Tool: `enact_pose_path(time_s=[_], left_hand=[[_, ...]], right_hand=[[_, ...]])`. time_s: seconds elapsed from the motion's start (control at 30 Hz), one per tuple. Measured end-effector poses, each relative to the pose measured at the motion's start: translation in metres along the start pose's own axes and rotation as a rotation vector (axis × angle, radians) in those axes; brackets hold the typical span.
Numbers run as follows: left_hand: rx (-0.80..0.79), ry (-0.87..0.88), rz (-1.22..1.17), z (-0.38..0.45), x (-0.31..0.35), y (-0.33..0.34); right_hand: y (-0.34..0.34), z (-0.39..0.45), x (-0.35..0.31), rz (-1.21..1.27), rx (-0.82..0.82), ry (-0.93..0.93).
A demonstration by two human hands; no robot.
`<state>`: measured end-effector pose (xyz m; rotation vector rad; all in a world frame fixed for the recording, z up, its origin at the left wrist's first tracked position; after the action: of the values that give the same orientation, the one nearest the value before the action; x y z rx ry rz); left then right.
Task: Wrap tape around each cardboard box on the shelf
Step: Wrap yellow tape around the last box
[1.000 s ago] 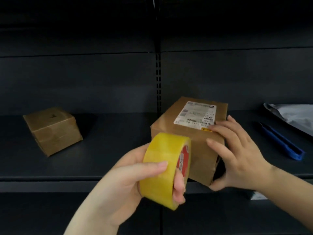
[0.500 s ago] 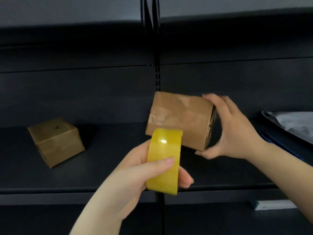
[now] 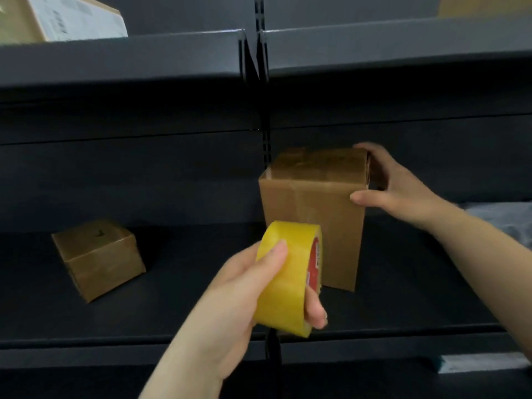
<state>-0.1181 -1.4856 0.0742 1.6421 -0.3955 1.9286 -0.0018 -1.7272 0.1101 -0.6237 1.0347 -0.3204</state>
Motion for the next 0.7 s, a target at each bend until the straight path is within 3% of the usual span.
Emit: enact_pose_path(time_s=[0.2, 0.53, 0.7], left_hand=[[-0.081, 0.038, 0.075, 0.007, 0.008, -0.001], [0.056, -0.103, -0.048, 0.007, -0.015, 0.008], [-0.011, -0.007, 0.189, 0.012, -0.01, 0.004]], right_hand=[[0.009, 0.005, 0.008, 0.168, 0.002, 0.044], [0.01, 0.025, 0.018, 0.261, 0.082, 0.176], [0.009, 0.033, 0.021, 0.311, 0.159, 0.238]])
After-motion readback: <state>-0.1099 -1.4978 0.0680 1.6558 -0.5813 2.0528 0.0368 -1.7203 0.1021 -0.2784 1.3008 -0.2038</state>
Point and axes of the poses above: each hand's wrist, its own z-axis towards the middle knuckle, its own y-axis out of the palm, x = y × z, the point moved 1 cm from there along z, towards the middle knuckle, and after that the axes turned 9 degrees about -x, right-handed, at the moved point
